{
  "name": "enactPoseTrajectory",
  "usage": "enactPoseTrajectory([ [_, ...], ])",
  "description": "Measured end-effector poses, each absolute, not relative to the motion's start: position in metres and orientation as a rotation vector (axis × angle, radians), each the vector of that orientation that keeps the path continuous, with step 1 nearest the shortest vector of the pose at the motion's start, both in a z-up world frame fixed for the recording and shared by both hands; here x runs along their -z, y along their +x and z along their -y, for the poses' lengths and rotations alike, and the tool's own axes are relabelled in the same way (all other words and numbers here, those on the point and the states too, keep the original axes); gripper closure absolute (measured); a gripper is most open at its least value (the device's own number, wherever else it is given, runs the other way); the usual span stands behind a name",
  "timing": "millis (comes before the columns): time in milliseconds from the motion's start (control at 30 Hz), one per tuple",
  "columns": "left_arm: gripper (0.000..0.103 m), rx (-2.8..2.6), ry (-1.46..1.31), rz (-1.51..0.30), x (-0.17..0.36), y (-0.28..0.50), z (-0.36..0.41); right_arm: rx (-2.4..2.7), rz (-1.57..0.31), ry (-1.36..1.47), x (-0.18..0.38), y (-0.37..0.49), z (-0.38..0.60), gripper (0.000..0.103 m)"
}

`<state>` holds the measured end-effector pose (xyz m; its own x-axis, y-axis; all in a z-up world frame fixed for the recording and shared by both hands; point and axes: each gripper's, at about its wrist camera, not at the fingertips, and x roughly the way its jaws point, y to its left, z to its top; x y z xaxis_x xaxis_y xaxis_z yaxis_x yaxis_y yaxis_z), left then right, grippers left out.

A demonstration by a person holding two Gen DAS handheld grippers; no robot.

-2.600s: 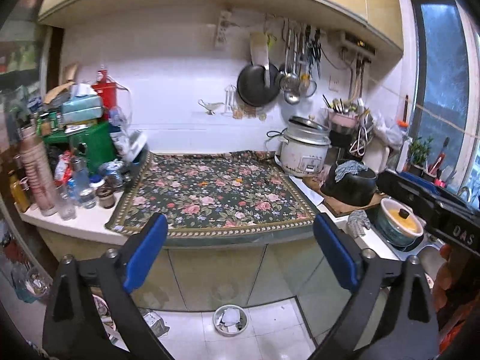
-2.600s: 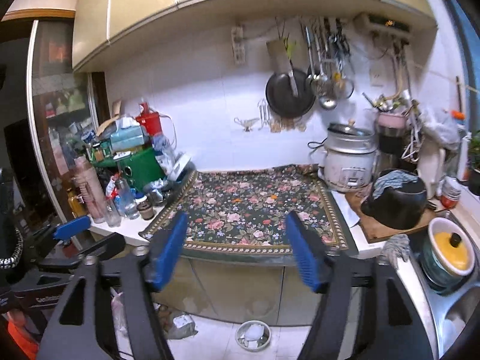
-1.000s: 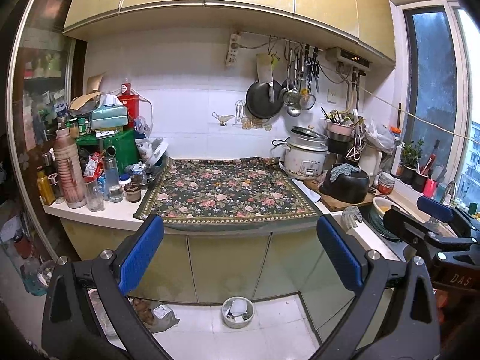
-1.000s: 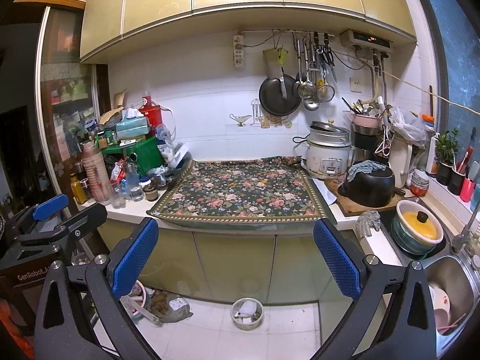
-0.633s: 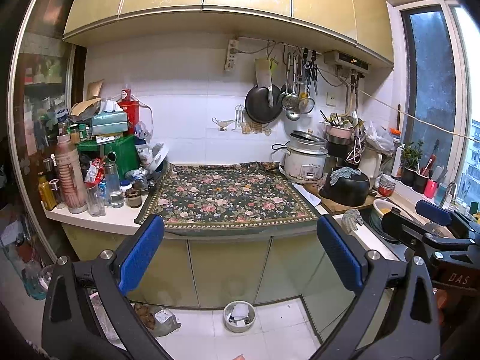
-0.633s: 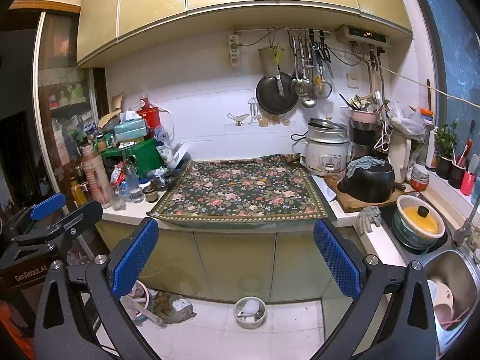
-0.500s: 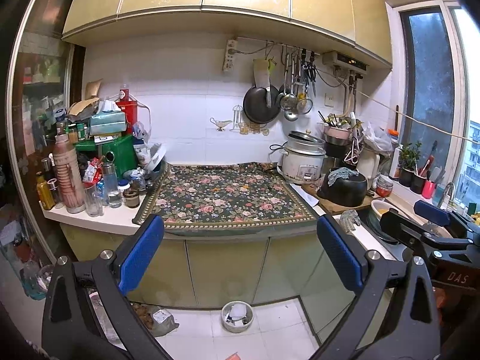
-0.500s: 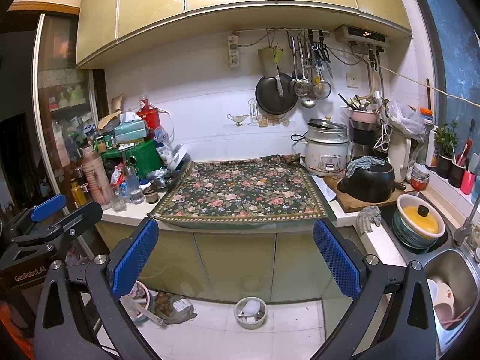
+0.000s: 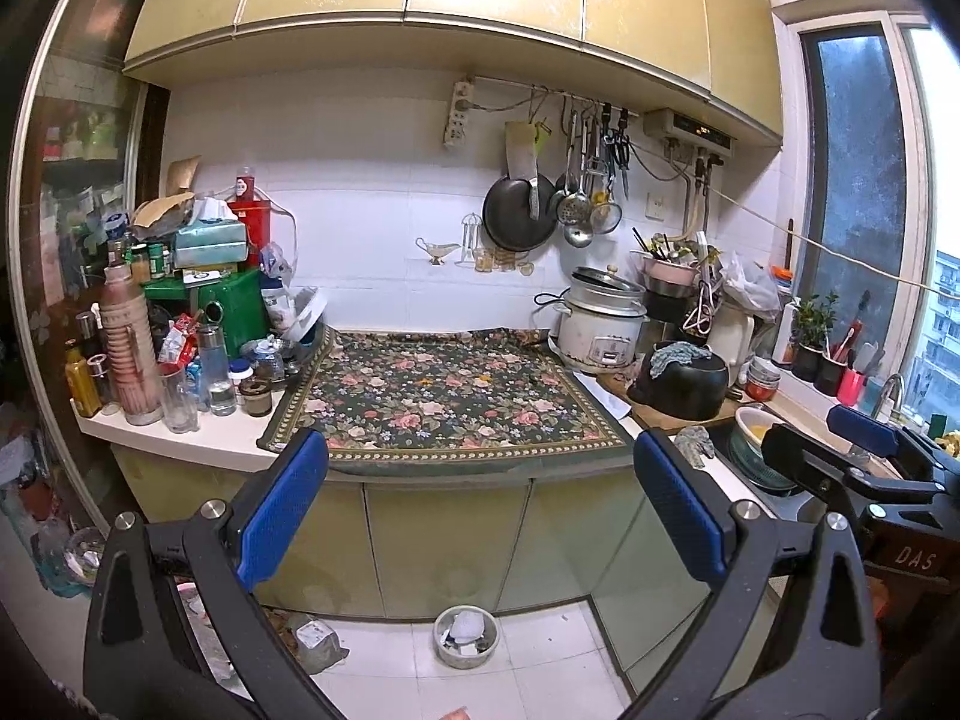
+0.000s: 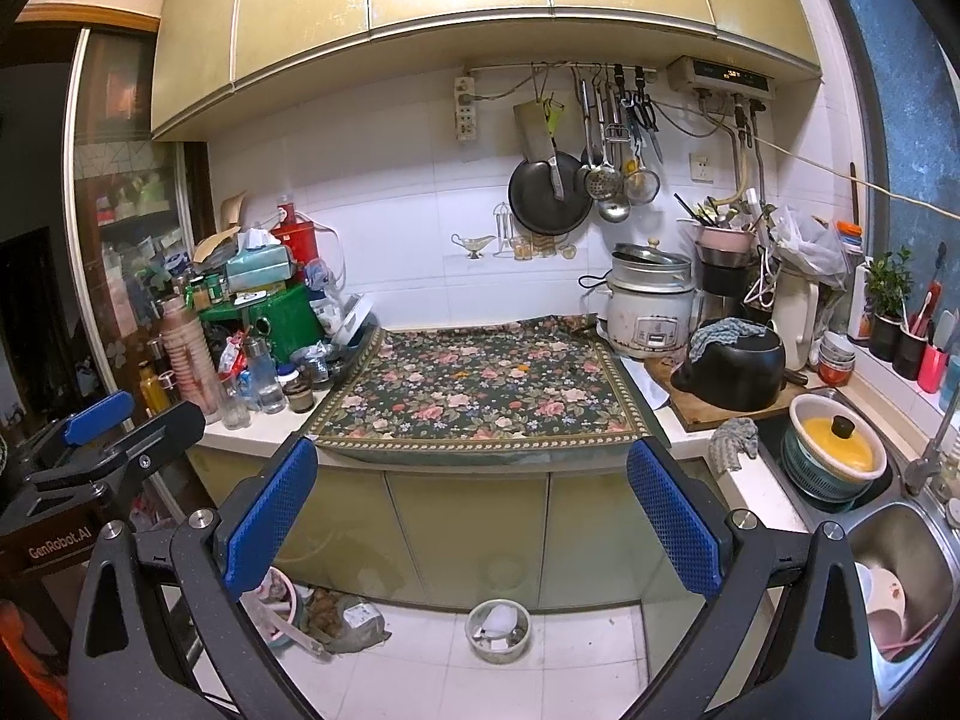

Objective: Collect trash

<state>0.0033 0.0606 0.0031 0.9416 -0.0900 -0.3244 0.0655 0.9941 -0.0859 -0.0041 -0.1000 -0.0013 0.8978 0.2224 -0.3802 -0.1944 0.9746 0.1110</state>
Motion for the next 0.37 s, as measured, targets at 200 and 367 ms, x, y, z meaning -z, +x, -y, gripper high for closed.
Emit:
enactPoseTrajectory([
  [200,0.001,0.081,-0.076,-0.33,-0.002,0.007,-0.061,-0.215,-0.4,0.069,0.001,-0.003,0.1,0.0],
  [367,0.001,0.097,-0.089,-0.344,0.0,0.019,-0.066,-0.212,-0.41,0.071,0.002,0.004,0.098,0.0],
])
